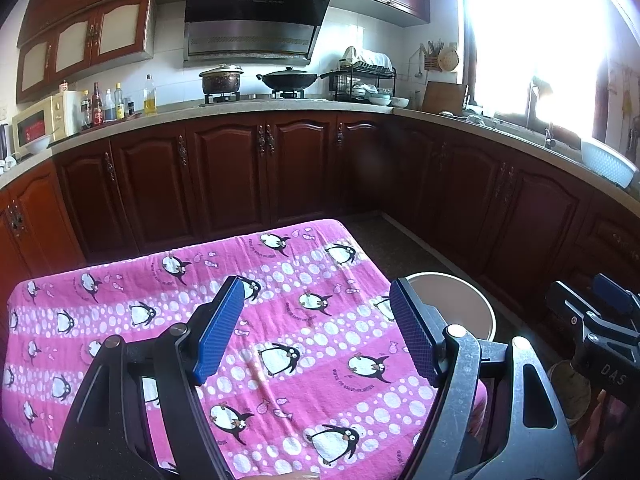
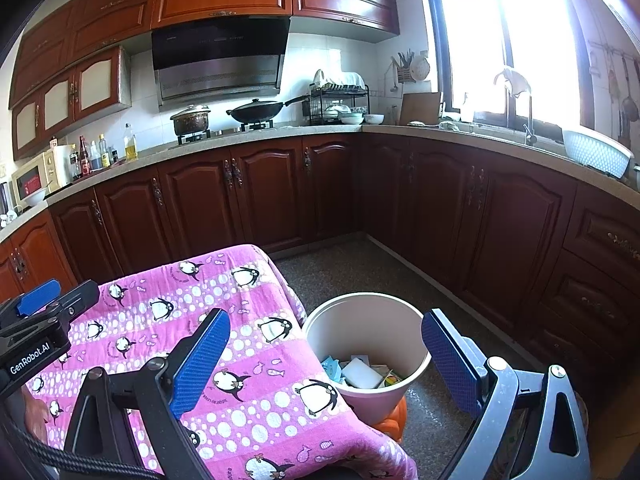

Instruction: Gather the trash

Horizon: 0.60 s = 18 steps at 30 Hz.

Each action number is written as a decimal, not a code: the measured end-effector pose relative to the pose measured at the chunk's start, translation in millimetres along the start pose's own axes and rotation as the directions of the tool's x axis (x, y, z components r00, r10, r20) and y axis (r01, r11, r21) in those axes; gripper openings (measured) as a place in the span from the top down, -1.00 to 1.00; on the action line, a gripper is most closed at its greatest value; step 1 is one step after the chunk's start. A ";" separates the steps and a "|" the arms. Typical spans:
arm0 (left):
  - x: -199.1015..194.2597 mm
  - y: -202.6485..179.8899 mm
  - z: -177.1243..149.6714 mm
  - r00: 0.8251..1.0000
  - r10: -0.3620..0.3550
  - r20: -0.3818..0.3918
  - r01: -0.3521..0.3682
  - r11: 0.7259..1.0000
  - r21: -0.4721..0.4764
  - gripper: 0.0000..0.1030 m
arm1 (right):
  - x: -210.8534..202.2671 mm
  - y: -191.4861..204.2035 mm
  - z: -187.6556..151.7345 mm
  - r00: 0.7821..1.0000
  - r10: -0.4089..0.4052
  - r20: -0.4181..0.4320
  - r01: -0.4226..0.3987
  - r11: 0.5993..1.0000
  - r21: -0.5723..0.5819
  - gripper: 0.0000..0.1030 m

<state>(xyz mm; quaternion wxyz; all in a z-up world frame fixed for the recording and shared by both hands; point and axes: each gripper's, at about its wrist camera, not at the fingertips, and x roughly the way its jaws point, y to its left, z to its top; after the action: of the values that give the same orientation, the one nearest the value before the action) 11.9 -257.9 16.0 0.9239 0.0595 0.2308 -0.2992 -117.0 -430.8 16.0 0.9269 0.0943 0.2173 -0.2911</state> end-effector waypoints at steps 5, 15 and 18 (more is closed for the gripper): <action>0.5 0.6 0.1 1.000 -0.002 -0.002 0.002 1.000 0.004 -0.45 | 1.0 -1.4 0.1 1.000 -0.002 0.002 0.002 1.000 0.001 -0.85; 2.2 0.9 0.7 1.000 -0.003 -0.003 0.003 1.000 0.006 -0.45 | 1.6 -1.5 -0.8 1.000 -0.003 -0.001 0.003 1.000 0.002 -0.85; 2.0 0.7 0.6 1.000 -0.003 -0.001 0.003 1.000 0.005 -0.45 | 1.6 -1.6 -0.7 1.000 -0.004 0.000 0.004 1.000 0.003 -0.85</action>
<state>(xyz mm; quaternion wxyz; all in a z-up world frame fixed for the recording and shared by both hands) 14.0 -258.6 15.6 0.9231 0.0616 0.2307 -0.3014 -117.0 -432.6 14.6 0.9262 0.0953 0.2170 -0.2932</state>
